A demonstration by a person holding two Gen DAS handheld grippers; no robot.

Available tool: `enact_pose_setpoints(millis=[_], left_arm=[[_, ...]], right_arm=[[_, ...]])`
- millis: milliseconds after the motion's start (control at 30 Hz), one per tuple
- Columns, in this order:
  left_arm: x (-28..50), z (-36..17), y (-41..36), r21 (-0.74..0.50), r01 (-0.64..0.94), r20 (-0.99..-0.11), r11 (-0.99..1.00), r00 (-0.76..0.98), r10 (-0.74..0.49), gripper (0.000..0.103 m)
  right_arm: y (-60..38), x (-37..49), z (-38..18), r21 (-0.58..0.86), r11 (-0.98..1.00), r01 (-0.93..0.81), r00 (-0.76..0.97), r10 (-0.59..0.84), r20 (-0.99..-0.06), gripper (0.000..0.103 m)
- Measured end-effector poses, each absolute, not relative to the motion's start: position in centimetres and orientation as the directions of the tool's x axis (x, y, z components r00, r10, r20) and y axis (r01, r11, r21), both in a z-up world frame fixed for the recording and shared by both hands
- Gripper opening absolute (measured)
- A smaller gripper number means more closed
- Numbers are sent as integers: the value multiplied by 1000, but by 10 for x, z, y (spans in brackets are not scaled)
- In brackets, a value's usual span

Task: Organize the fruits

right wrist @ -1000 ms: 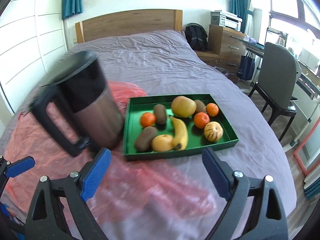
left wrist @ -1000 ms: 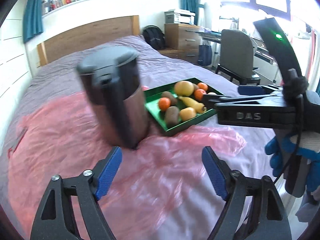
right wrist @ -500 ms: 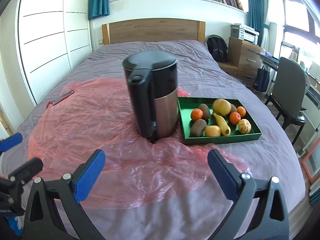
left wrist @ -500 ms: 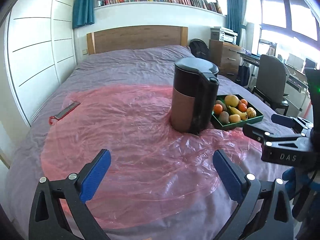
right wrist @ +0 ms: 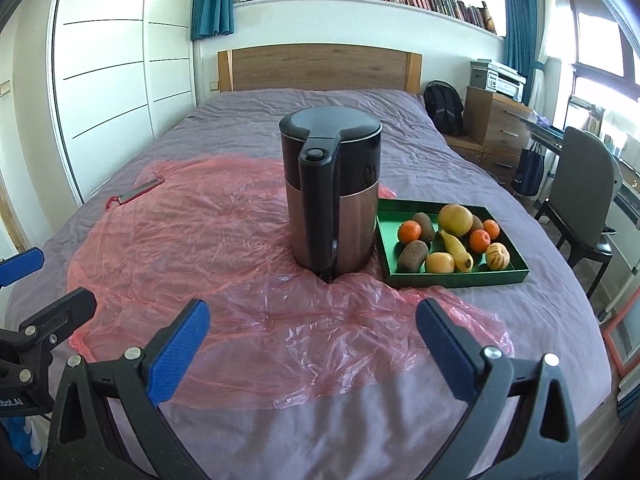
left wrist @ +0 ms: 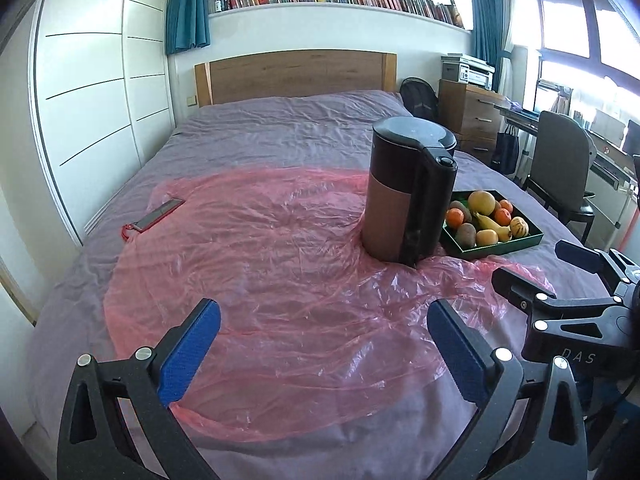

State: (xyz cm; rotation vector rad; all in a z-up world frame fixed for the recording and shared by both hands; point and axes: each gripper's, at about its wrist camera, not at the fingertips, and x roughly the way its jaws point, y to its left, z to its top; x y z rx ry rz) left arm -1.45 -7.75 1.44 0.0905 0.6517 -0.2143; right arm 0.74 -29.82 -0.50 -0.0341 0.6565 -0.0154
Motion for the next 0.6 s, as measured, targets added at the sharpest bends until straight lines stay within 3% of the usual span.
enact_pose_setpoints(millis=[600], left_arm=[[-9, 9, -74, -14, 225, -631, 974, 754, -183, 102]], right_arm=[[-347, 6, -19, -39, 993, 108, 768, -108, -631, 103]])
